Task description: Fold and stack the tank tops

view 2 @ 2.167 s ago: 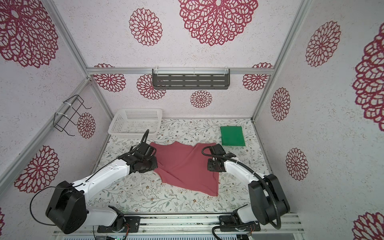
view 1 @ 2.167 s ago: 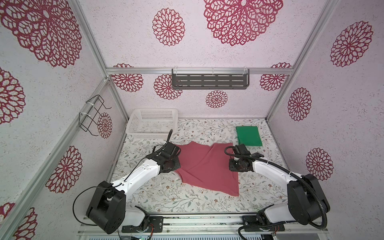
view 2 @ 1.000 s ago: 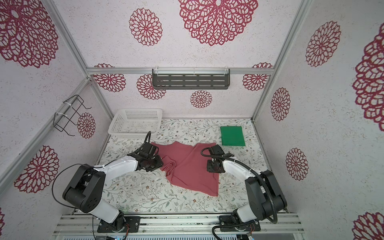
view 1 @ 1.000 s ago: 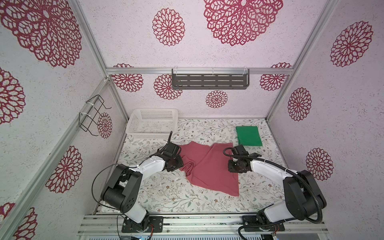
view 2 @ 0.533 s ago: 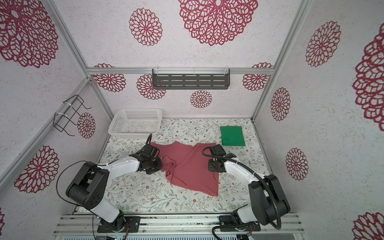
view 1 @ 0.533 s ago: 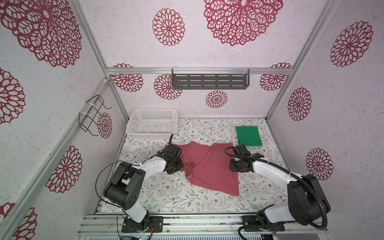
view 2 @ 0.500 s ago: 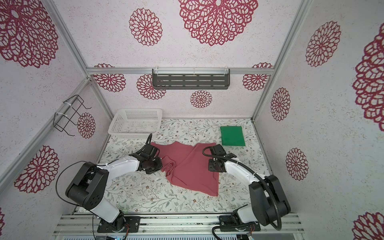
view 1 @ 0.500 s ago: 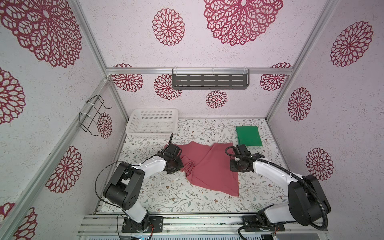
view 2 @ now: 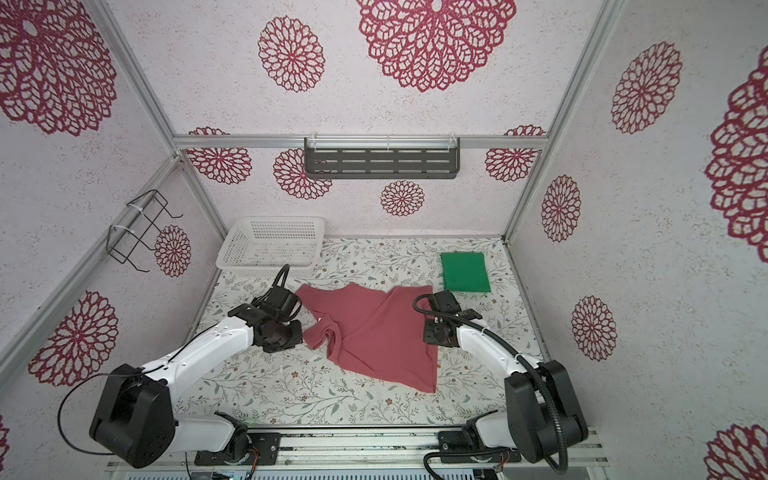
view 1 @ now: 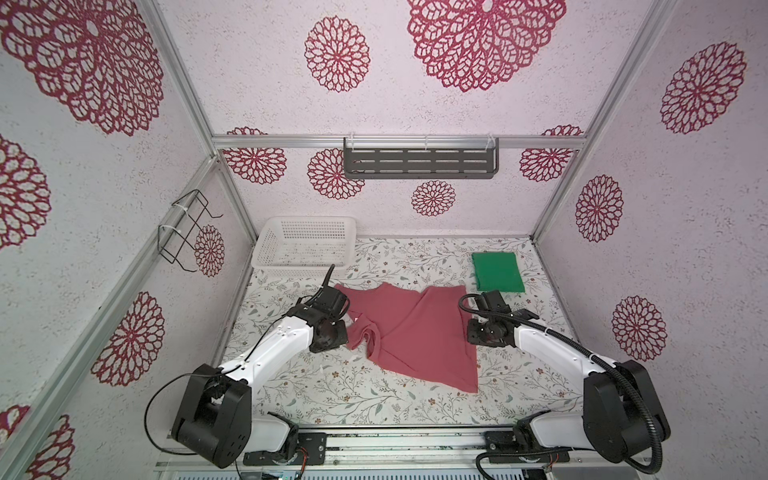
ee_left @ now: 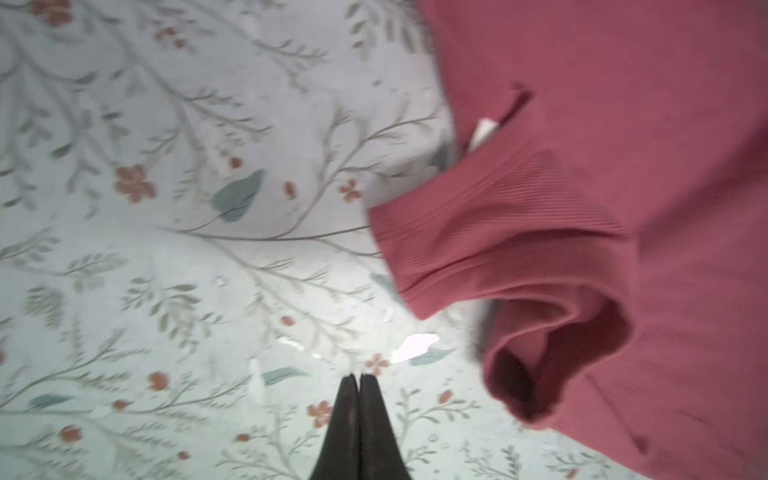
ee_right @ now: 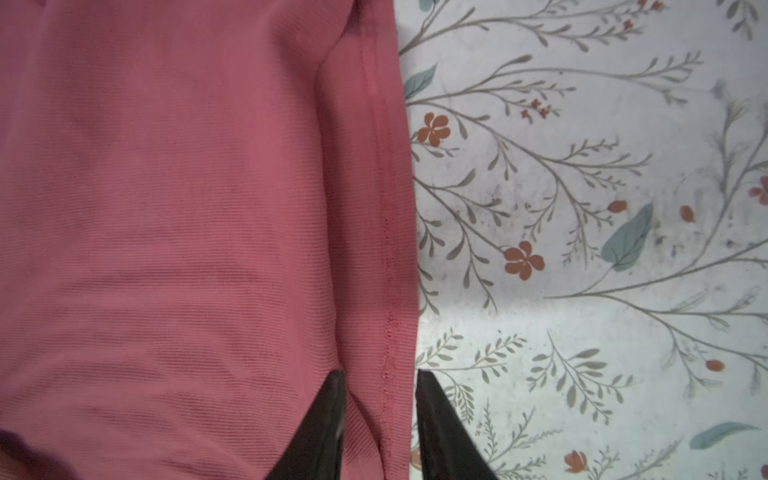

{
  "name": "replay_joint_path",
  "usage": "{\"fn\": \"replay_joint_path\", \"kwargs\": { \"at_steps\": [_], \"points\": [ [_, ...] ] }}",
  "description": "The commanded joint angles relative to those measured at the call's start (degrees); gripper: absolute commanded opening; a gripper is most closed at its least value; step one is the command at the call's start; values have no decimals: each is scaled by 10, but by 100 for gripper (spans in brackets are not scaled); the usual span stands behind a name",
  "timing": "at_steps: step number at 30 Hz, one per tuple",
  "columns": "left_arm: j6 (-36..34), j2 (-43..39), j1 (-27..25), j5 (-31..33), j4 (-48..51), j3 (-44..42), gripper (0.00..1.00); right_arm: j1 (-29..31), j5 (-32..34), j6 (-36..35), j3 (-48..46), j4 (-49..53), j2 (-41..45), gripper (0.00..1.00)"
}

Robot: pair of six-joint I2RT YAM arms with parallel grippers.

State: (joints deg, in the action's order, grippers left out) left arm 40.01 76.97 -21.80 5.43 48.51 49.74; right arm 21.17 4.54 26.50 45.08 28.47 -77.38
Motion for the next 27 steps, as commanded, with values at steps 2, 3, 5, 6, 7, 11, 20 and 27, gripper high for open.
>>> {"fn": "replay_joint_path", "kwargs": {
  "at_steps": [2,3,5,6,7,11,20,27],
  "points": [
    [-15,-53,51,34,49,-43,0,-2,-8,-1,-6,3,17,32],
    [-19,-46,61,28,58,-32,0,-2,-8,-2,-6,3,16,32],
    [-14,-37,74,12,53,-18,2,-2,-7,-5,-7,0,18,32],
    [-4,-37,72,-10,34,-16,8,-3,-9,-6,-8,-3,20,32],
    [9,-39,67,-34,15,-19,13,-2,-8,-6,-8,-3,21,32],
    [83,-22,3,-73,-91,-33,49,-2,-8,-2,-14,-11,21,32],
    [89,125,-39,-43,-130,11,57,-2,-17,-1,-19,-25,25,32],
    [92,173,-56,-25,-126,43,58,-2,-40,0,-32,-47,20,32]
  ]
}}
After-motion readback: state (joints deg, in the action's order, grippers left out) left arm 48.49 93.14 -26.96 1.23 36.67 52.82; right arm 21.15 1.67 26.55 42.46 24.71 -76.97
